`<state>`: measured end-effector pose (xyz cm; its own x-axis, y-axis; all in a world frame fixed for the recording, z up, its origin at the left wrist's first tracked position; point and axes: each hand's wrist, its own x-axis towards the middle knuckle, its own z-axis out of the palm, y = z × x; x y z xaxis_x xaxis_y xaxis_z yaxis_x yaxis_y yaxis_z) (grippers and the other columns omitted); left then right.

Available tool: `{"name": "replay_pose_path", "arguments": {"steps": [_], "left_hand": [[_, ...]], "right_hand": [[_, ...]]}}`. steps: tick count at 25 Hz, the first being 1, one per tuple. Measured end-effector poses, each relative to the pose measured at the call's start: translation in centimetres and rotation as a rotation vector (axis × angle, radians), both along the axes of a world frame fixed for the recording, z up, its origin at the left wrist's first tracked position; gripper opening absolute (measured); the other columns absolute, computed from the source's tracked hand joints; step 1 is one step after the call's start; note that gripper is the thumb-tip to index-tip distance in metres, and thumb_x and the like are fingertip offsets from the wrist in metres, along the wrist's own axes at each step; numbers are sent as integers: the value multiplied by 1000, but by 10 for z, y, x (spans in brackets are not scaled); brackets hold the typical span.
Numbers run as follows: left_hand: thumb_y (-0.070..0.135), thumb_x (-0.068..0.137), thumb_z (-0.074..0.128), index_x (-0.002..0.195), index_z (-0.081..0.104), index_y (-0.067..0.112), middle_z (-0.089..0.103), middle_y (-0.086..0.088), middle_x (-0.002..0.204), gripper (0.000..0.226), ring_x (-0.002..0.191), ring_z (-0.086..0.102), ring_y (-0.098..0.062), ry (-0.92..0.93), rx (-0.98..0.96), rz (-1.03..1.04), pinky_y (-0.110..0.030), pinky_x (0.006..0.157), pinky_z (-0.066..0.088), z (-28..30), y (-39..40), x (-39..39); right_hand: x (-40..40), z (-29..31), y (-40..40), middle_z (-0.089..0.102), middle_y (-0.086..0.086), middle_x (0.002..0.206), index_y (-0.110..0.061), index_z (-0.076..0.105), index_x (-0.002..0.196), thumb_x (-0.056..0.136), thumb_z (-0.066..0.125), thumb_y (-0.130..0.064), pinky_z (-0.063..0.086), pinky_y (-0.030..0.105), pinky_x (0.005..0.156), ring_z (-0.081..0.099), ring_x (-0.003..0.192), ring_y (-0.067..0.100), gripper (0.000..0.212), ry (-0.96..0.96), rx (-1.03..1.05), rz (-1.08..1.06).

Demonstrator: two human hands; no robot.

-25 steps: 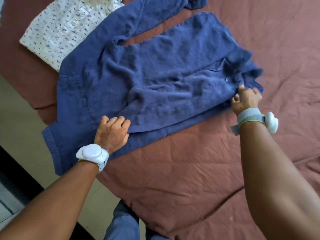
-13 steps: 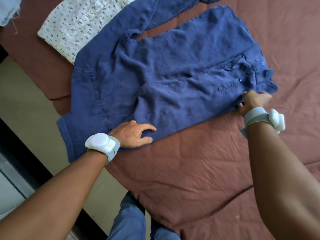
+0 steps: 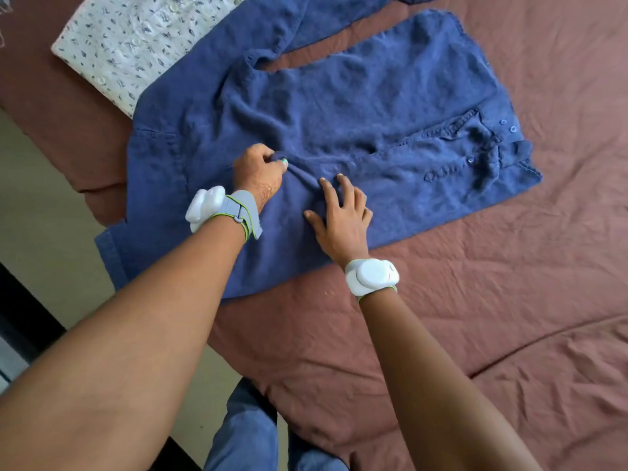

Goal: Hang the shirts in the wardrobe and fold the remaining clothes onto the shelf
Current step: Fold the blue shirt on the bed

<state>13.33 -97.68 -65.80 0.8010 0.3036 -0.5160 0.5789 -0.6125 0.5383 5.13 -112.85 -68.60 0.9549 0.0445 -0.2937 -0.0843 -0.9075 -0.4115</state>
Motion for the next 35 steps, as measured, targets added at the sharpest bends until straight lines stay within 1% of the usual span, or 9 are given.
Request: {"name": "replay_pose_path", "arguments": {"steps": [4, 7, 11, 15, 19, 21, 27, 32, 35], "left_hand": [[8, 84, 50, 109, 58, 18, 57, -13, 117, 28, 109, 52, -37, -183, 470, -43, -45, 86, 43, 9, -15, -15], [23, 83, 59, 95, 62, 17, 59, -11, 100, 13, 90, 58, -35, -552, 522, -678, -42, 70, 46, -4, -50, -39], [57, 74, 63, 143, 41, 20, 34, -11, 152, 82, 139, 34, -33, -336, 519, -933, -58, 104, 33, -49, -50, -77], [84, 68, 33, 151, -11, 36, -25, -6, 158, 106, 147, -19, -22, -169, 477, -998, -66, 109, -6, -55, -35, -73], [95, 48, 41, 147, -24, 36, -39, -5, 152, 132, 142, -31, -21, -40, 491, -999, -68, 107, -11, -43, -37, -67], [96, 41, 46, 147, -26, 35, -39, -7, 152, 142, 142, -31, -22, -22, 516, -1056, -69, 108, -10, -42, -33, -66], [84, 69, 45, 153, -1, 36, -11, -5, 162, 106, 149, -7, -22, -273, 541, -1052, -68, 111, 0, -37, -5, -87], [66, 89, 30, 153, 7, 34, 2, 2, 162, 76, 149, 7, -23, -212, 711, -729, -61, 115, 12, -41, 51, -165], [61, 91, 38, 151, 25, 28, 32, -3, 154, 70, 135, 40, -25, -235, 758, -606, -48, 101, 37, -33, 81, -161]], "right_hand": [[18, -3, -34, 46, 12, 140, -14, 54, 133, 91, 45, -45, 40, 49, 94, 43, 121, 37, 53, -148, 86, -119], [43, -3, -72, 48, 19, 140, -4, 56, 129, 89, 37, -48, 36, 47, 101, 45, 124, 42, 62, -159, 30, -300], [51, -12, -140, 15, -1, 162, -32, 24, 152, 86, 27, -72, 20, 57, 114, 12, 149, 30, 77, 1, -203, 315], [74, -15, -208, -11, -16, 161, -37, -5, 152, 89, 22, -74, -12, 63, 112, -15, 149, 22, 78, 209, -315, -178], [74, -10, -160, -2, -3, 163, -28, 9, 155, 95, 33, -59, 3, 64, 115, -6, 149, 28, 71, 4, -281, -143], [57, -17, -155, 0, -7, 163, -34, 8, 154, 95, 30, -60, 0, 63, 116, -4, 150, 24, 67, 18, -274, 15], [70, -6, -141, -4, 8, 163, -17, 4, 155, 96, 31, -59, -1, 64, 115, -7, 149, 30, 77, 103, -275, -421], [31, -20, -45, 16, 6, 161, -20, 25, 152, 95, 35, -55, 17, 52, 114, 11, 149, 27, 68, -151, -148, 303], [14, -21, -12, 16, 7, 161, -17, 25, 152, 97, 34, -46, 14, 55, 117, 10, 149, 27, 63, -80, -184, 92]]}}
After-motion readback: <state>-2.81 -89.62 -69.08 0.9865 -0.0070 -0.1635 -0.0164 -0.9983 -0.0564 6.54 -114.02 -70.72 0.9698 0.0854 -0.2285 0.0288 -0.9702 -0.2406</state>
